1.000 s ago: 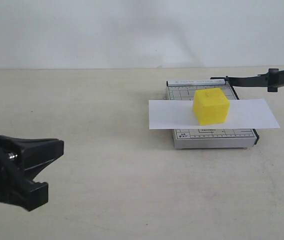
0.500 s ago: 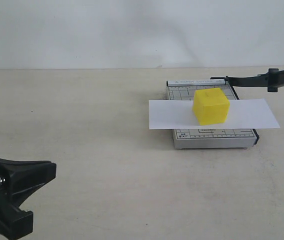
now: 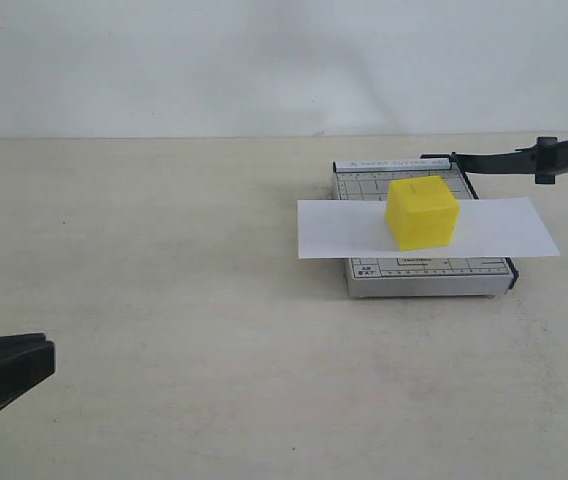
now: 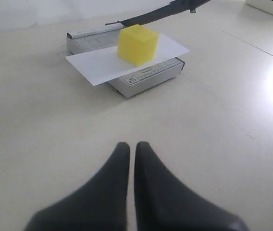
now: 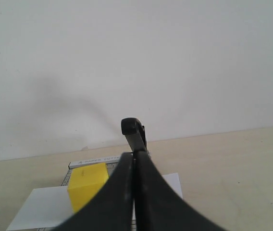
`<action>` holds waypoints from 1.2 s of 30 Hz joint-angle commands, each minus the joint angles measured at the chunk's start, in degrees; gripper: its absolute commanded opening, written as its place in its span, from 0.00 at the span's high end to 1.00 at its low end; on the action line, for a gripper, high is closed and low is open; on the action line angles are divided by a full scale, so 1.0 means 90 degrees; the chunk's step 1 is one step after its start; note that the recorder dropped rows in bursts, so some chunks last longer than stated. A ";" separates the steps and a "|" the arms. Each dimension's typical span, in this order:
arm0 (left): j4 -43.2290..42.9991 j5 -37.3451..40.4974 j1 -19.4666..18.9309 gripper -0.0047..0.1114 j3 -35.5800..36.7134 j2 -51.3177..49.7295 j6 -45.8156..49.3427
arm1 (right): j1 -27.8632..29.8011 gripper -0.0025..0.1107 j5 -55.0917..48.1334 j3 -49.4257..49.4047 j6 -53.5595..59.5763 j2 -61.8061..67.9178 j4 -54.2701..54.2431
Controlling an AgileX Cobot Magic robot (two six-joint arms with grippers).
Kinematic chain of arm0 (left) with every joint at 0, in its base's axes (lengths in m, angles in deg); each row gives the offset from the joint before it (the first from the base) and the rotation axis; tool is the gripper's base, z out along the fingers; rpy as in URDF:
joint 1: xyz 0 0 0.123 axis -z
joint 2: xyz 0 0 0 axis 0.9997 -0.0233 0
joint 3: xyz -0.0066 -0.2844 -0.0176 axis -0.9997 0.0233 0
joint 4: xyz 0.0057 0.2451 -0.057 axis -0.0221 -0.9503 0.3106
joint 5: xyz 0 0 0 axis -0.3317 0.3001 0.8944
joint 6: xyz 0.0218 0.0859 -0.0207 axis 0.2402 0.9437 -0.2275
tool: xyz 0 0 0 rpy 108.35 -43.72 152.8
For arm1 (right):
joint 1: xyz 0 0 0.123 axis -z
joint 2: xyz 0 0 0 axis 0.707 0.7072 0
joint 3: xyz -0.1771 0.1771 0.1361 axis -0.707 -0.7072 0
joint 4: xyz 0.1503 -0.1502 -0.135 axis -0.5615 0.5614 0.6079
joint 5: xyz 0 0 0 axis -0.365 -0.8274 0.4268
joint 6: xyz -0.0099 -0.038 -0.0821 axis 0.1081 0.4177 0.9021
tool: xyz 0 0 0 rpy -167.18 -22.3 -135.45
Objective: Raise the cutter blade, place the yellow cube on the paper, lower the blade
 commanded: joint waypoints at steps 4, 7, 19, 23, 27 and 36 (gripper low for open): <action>0.0039 0.0192 -0.0518 0.92 0.0640 0.1701 0.0316 | 0.0011 0.98 0.0020 -0.0025 0.0017 -0.0033 0.0041; 0.0039 0.0218 -0.0642 0.92 0.0888 0.2306 0.0316 | 0.0011 0.98 0.0020 -0.0025 0.0017 -0.0033 0.0041; 0.0096 0.0871 -0.1048 0.92 0.1144 0.3480 0.0316 | 0.0011 0.98 0.0020 -0.0025 0.0017 -0.0033 0.0041; 0.0096 0.0831 -0.1048 0.92 0.1144 0.3480 0.0316 | 0.0011 0.98 0.0020 -0.0025 0.0017 -0.0033 0.0041; 0.0096 0.0702 -0.1048 0.92 0.1144 0.3480 0.0316 | 0.0011 0.98 0.0020 -0.0025 0.0017 -0.0033 0.0041; 0.0402 0.0544 -0.1048 0.92 0.1144 0.3480 0.0316 | 0.0011 0.98 0.0020 -0.0025 0.0017 -0.0033 0.0041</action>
